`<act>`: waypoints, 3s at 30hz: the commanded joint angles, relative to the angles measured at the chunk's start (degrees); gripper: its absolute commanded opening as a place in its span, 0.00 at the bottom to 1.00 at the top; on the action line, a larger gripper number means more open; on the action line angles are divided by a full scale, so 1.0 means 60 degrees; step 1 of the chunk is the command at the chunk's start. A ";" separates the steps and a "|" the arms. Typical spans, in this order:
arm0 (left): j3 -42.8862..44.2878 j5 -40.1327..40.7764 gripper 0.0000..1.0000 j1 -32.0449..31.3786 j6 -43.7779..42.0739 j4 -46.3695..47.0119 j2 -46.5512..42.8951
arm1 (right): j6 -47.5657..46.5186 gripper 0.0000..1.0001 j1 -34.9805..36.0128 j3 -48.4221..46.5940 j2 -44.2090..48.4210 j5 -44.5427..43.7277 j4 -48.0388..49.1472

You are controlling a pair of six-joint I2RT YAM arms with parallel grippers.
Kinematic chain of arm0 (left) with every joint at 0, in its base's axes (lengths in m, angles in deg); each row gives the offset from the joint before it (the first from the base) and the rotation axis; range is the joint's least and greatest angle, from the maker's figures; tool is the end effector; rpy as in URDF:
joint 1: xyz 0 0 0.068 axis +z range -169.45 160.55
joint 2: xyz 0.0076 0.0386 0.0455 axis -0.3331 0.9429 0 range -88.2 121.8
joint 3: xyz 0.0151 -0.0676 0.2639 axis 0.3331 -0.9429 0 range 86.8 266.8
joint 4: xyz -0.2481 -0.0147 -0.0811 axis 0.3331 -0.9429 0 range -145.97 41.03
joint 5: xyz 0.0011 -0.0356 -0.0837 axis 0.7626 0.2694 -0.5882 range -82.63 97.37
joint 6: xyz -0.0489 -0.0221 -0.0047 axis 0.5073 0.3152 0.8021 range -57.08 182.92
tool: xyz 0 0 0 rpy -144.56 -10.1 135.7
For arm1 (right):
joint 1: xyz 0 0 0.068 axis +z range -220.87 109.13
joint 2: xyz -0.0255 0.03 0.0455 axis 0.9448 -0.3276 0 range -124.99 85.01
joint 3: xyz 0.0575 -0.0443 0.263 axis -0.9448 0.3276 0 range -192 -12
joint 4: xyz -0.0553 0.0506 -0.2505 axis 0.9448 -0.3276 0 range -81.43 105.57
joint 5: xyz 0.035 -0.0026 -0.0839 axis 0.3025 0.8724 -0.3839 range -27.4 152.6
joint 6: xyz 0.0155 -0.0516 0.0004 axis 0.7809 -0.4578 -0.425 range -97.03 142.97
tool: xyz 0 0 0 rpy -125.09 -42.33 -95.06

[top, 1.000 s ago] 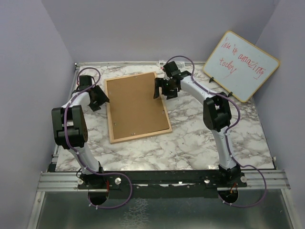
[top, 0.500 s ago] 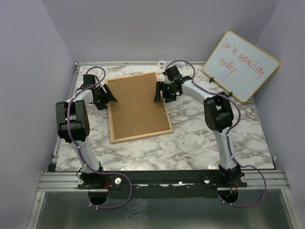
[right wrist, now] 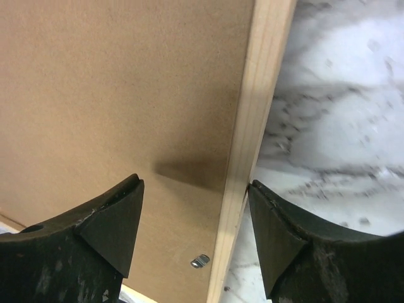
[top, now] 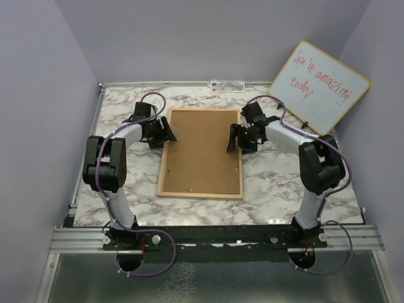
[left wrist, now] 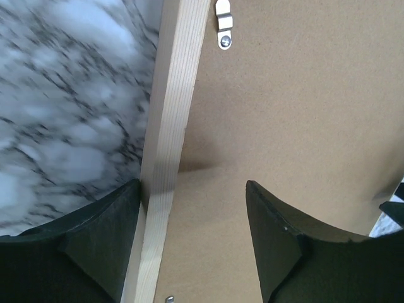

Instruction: Put the photo into the frame

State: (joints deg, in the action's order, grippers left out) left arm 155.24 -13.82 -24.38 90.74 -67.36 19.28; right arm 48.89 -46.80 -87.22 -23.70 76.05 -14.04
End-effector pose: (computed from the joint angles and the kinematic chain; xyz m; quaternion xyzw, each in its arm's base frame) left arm 0.3826 -0.0459 0.1673 -0.1367 0.9350 -0.2470 0.2148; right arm 0.3538 0.1672 0.1816 -0.0117 0.9662 0.2009 0.1612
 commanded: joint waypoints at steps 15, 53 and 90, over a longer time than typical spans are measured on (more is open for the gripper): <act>-0.1099 0.0190 0.74 -0.0281 -0.0255 -0.0992 -0.1244 | 0.1730 0.60 -0.0041 0.1227 0.1707 -0.0923 0.0659; -0.1354 0.0372 0.68 -0.0285 0.0277 -0.0723 -0.1696 | 0.0964 0.60 -0.0482 0.1606 0.2321 0.0850 0.0994; -0.2401 0.1469 0.25 -0.0307 0.0239 -0.0603 -0.1668 | 0.1056 0.39 -0.0435 -0.2934 -0.2685 -0.2077 0.0215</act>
State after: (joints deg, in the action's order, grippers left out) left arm 142.11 -9.17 -26.33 91.81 -70.25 9.29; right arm 57.26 -49.57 -103.79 -38.12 67.35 -6.36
